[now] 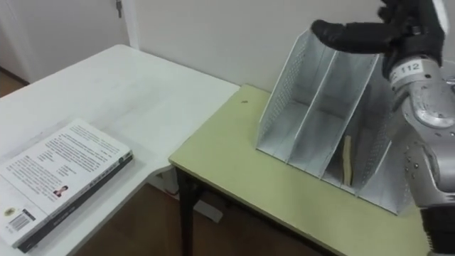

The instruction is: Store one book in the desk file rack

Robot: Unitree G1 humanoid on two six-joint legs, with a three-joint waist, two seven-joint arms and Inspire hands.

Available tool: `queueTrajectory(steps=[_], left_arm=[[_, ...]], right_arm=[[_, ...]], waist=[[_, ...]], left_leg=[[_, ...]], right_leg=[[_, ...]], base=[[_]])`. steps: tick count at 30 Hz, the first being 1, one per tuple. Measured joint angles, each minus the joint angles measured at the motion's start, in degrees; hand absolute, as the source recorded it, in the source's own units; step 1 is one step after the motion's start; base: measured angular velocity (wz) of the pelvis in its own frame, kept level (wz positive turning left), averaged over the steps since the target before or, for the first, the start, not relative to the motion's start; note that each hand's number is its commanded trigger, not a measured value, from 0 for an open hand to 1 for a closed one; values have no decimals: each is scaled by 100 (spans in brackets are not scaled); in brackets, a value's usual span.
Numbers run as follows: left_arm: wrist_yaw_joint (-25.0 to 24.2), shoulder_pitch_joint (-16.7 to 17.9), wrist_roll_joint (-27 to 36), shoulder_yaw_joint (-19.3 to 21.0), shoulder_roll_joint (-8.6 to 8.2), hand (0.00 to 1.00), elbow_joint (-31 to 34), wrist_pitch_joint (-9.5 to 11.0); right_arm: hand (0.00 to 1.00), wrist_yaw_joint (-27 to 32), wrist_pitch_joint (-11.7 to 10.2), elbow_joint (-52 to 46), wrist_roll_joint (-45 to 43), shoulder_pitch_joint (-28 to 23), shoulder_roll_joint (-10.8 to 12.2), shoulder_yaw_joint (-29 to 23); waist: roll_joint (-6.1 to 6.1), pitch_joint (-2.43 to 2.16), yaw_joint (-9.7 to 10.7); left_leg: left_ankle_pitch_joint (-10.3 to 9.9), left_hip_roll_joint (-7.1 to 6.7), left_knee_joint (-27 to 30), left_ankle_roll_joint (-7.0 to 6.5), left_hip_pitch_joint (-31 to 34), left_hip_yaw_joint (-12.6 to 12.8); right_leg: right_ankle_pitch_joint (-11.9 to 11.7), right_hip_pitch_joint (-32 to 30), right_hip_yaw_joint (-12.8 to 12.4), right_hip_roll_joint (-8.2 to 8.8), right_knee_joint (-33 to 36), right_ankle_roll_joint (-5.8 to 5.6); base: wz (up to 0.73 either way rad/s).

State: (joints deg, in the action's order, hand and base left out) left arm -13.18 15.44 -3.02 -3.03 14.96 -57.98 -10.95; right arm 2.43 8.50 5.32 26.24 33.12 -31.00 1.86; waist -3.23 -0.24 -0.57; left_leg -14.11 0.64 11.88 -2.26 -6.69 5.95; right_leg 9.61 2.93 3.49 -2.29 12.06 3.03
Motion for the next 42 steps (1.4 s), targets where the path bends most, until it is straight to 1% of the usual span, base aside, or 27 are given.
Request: queueTrajectory(steps=[1, 3, 5, 8, 10, 12, 13, 15, 16, 19, 21, 23, 24, 25, 27, 28, 29, 30, 32, 33, 34, 36, 37, 39, 40, 41, 42], left_arm=[[0, -7, -2, -25, 6, 0, 2, 1], [1, -14, -1, -54, 29, 0, 1, 10], [-4, -30, -2, -66, 37, 0, -1, 10], [-59, -40, 5, -190, 46, 0, -11, -2], [-113, -90, 5, -262, 49, 0, -11, -30], [-172, -156, -5, -277, 77, 0, -20, -97], [-203, -166, -4, -277, 92, 0, -20, -113], [-290, -189, 15, -289, 154, 0, -21, -131], [-298, -201, 16, -294, 159, 0, -21, -134], [-335, -287, 22, -463, 181, 0, -68, -151], [-377, -478, 22, -517, 173, 0, -224, -182], [-377, -507, 19, -514, 171, 0, -223, -204], [-376, -499, 22, -521, 165, 0, -224, -235], [-373, -496, 22, -524, 160, 0, -230, -239], [-285, -538, 43, -621, 130, 0, -278, -237], [-257, -561, 32, -619, 102, 0, -314, -238], [-206, -588, 10, -607, 33, 0, -399, -240], [-189, -547, 10, -609, -42, 0, -399, -237], [-108, -462, 12, -627, -166, 0, -406, -229], [-75, -431, 9, -618, -236, 0, -403, -231], [-64, -412, 9, -618, -257, 0, -406, -233], [6, -300, 8, -619, -263, 0, -401, -202], [19, -276, 9, -619, -264, 0, -400, -176], [27, -213, -58, -599, -270, 0, -388, -145], [27, -185, -137, -573, -280, 0, -389, -145], [26, -120, -205, -469, -295, 0, -384, -145], [21, -93, -321, -323, -300, 0, -392, -130]], right_arm=[[0, -121, 0, -119, -61, -60, 3, 70], [0, -720, 0, -691, -152, -476, 8, 273], [0, -1190, 37, -930, -34, -668, 26, 425], [0, -1828, 105, -1115, 155, -760, 77, 681], [0, -2172, 117, -1145, 155, -761, 150, 839], [0, -2694, 199, -1179, 148, -761, 244, 1072], [0, -2842, 229, -1186, 148, -761, 258, 1121], [0, -3316, 303, -1187, 147, -790, 262, 1357], [0, -3418, 309, -1186, 147, -820, 262, 1406], [0, -3929, 357, -1114, 82, -1079, 353, 1694], [0, -4262, 395, -895, 41, -1439, 407, 1824], [0, -4461, 447, -631, -24, -1774, 447, 1838], [0, -4510, 492, -358, -136, -1994, 534, 1843], [0, -4508, 521, -230, -212, -2112, 580, 1845], [0, -4478, 531, 558, -500, -2513, 789, 1833], [0, -4438, 523, 730, -683, -2659, 863, 1796], [0, -4314, 521, 1115, -1153, -2969, 1045, 1701], [0, -4139, 516, 1590, -1585, -3233, 1183, 1698], [0, -3855, 515, 2345, -2127, -3492, 1322, 1697], [0, -3680, 516, 2761, -2402, -3630, 1371, 1664], [0, -3587, 503, 2964, -2453, -3684, 1395, 1628], [0, -3166, 315, 4085, -2452, -3720, 1594, 1328], [0, -3046, 292, 4276, -2451, -3720, 1623, 1276], [0, -2629, 101, 4828, -2454, -3717, 1678, 1125], [0, -2548, 41, 4952, -2446, -3723, 1705, 1027], [0, -2400, -110, 5211, -2417, -3746, 1735, 893], [0, -2270, -207, 5415, -2396, -3783, 1774, 681]], waist=[[-8, -3, -22], [-44, -2, -104], [-84, 7, -149], [-103, 8, -195], [-112, 3, -278], [-109, 5, -301], [-113, 3, -311], [-121, 7, -433], [-127, 9, -453], [-138, 16, -506], [-139, 21, -623], [-123, 32, -667], [-92, 52, -698], [-76, 48, -721], [-22, 67, -721], [-5, 64, -719], [24, 52, -723], [74, 36, -726], [162, 40, -718], [176, 18, -707], [191, 14, -688], [230, 20, -556], [225, 23, -534], [208, 40, -441], [227, 45, -432], [223, 32, -405], [219, 33, -397]], left_leg=[[0, 0, 0, 0, -1, 1], [0, 0, -6, 0, 11, 3], [0, 0, -16, 0, 20, 3], [0, 0, -31, 0, 38, -5], [-1, 4, -50, 1, 18, -2], [-2, 8, -46, 2, 19, -47], [-2, 10, -44, 3, 16, -49], [-5, 15, -39, 8, -17, -53], [-6, 14, -41, 9, -16, -66], [-6, -2, -30, 9, 40, -149], [-8, -7, 29, 7, 124, -199], [-8, -15, 50, 7, 148, -246], [-8, -15, 55, 7, 106, -246], [-8, -15, 55, 7, 101, -248], [-9, -19, 83, 7, 137, -272], [-10, -24, 90, 5, 153, -295], [-10, -33, 92, 5, 167, -327], [-11, -38, 92, 2, 160, -327], [-11, -47, 92, 0, 159, -328], [-10, -52, 101, -1, 176, -330], [-10, -56, 108, -1, 187, -340], [-10, -53, 140, 1, 182, -369], [-9, -52, 149, 1, 181, -375], [-8, -56, 161, 3, 186, -413], [-8, -59, 161, 3, 185, -426], [-9, -62, 163, 3, 176, -427], [-9, -67, 160, 3, 152, -445]], right_leg=[[-6, 6, -1, 0, -10, 0], [-9, 5, 17, 9, -25, -3], [-9, -3, 35, 14, -24, -4], [-10, 6, 53, 17, -23, -5], [-11, 8, 64, 13, -17, -4], [-16, 33, 142, 18, -25, 3], [-16, 42, 144, 18, -26, 3], [-17, 83, 154, 17, -36, 4], [-17, 93, 174, 19, -37, 3], [-19, 96, 279, 46, -33, -1], [-21, 63, 306, 57, -36, -3], [-23, 66, 319, 63, -46, -5], [-24, 108, 310, 62, -47, -5], [-24, 113, 310, 62, -45, -5], [-24, 96, 344, 71, -39, -5], [-24, 93, 374, 76, -41, -5], [-23, 95, 437, 89, -44, -6], [-23, 105, 427, 92, -53, -6], [-22, 111, 434, 101, -59, -9], [-18, 101, 431, 110, -60, -13], [-16, 102, 440, 113, -72, -15], [-18, 179, 494, 107, -145, -15], [-16, 187, 503, 107, -146, -13], [-10, 191, 505, 105, -145, -13], [-6, 196, 505, 105, -146, -16], [-1, 206, 503, 106, -149, -20], [3, 241, 508, 106, -185, -24]], base=[[0], [0], [0], [0], [0], [7], [9], [5], [11], [17], [12], [12], [5], [0], [6], [14], [11], [7], [0], [0], [9], [14], [11], [7], [7], [6], [7]])
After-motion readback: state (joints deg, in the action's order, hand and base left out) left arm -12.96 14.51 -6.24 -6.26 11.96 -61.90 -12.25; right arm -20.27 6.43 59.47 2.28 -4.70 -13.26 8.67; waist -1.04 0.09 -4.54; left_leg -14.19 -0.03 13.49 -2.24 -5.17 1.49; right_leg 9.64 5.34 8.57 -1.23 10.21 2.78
